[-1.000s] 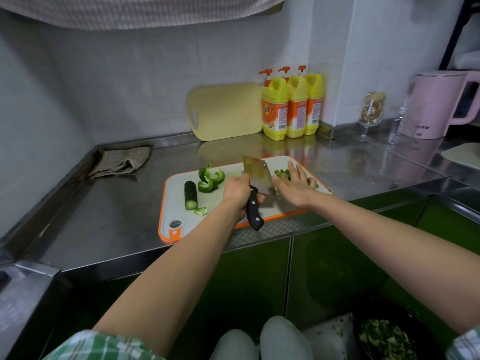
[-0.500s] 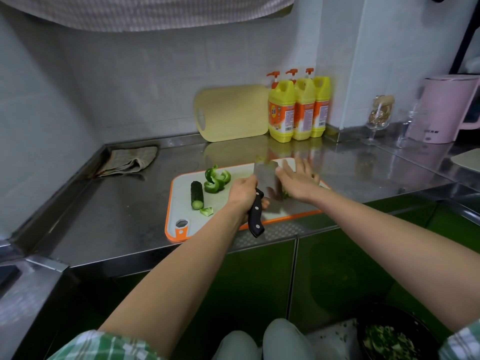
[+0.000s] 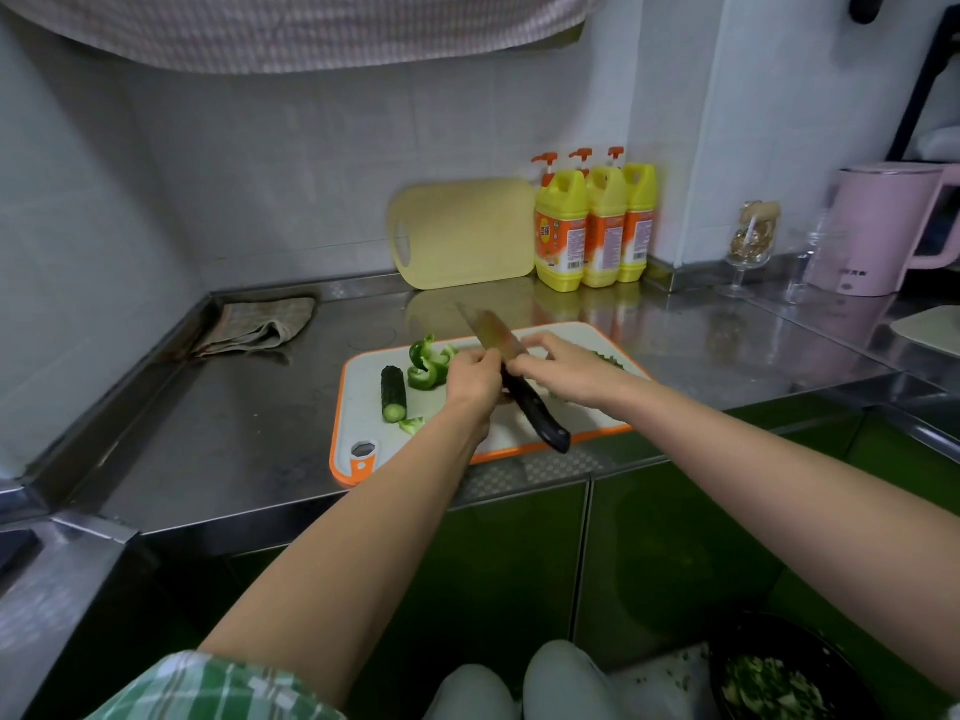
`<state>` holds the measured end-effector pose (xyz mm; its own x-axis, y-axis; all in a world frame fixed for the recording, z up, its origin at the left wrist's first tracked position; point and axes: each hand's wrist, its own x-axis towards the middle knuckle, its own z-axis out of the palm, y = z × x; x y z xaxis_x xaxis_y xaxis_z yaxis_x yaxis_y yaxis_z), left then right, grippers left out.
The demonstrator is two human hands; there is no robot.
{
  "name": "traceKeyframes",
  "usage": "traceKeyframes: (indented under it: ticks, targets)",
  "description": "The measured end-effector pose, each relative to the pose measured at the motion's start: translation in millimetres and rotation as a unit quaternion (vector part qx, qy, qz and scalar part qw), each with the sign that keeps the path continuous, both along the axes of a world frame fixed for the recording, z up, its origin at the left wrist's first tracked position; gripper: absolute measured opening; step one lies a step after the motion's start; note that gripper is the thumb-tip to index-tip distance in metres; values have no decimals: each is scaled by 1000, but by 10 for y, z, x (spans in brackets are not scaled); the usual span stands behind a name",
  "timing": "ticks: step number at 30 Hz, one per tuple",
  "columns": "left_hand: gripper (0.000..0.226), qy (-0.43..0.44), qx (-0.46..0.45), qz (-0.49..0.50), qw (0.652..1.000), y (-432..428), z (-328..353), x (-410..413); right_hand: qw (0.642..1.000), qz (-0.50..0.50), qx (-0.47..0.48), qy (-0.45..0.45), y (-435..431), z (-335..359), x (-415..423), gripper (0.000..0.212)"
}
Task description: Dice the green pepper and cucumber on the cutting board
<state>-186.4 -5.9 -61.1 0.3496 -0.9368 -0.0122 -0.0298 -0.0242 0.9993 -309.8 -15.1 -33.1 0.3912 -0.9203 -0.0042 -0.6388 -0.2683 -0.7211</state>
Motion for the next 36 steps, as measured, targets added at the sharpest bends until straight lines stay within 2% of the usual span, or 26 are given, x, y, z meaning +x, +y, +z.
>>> traceKeyframes:
  ticks: [2, 3, 5, 7, 9, 11, 13, 16, 17, 20, 22, 24, 29, 30, 34, 36]
  targets:
    - [22, -36, 3, 2, 999, 0, 8, -3, 993, 63, 97, -15, 123, 65, 3, 22]
    - [19, -45, 2, 0, 999, 12, 8, -8, 992, 66, 108, -18, 150, 71, 5, 18]
    - [21, -56, 1, -23, 998, 49, 6, -26, 993, 34, 104, -35, 145, 44, 17, 19]
    - [27, -93, -10, -59, 994, 106, 14, -23, 992, -13, 101, -81, 153, 18, 30, 7]
    - [33, -195, -35, -63, 978, 156, 6, 49, 986, -40, 103, -121, 158, 6, 44, 17]
    - [26, -347, -45, -14, 937, 215, -39, 207, 985, -61, 93, -129, 194, 10, 64, 19]
    - [24, -475, -25, 57, 878, 294, -100, 425, 988, -79, 78, -108, 213, 17, 73, 18]
    - [33, -618, 33, 76, 782, 421, -211, 736, 996, -75, 55, -7, 242, 23, 92, 27]
    - [33, -648, 42, 70, 758, 463, -235, 801, 996, -70, 39, 40, 250, 16, 101, 29]
    - [32, -693, 46, 43, 718, 521, -270, 856, 983, -73, -15, 166, 267, -5, 165, 32]
    - [31, -714, 45, 34, 697, 520, -274, 840, 971, -72, -25, 226, 266, 2, 219, 22]
    - [32, -715, 44, 33, 697, 492, -286, 845, 959, -68, -19, 273, 279, 31, 247, 13]
    - [27, -682, 10, 18, 731, 396, -342, 869, 955, -63, -11, 291, 224, 51, 236, 18]
    - [24, -668, 0, 20, 744, 372, -359, 848, 955, -63, -8, 290, 210, 49, 237, 18]
    - [23, -549, -40, 2, 835, 261, -393, 576, 957, -68, -8, 281, 187, 44, 249, 15]
    - [28, -521, -51, -24, 852, 200, -392, 390, 959, -71, -3, 275, 176, 37, 239, 14]
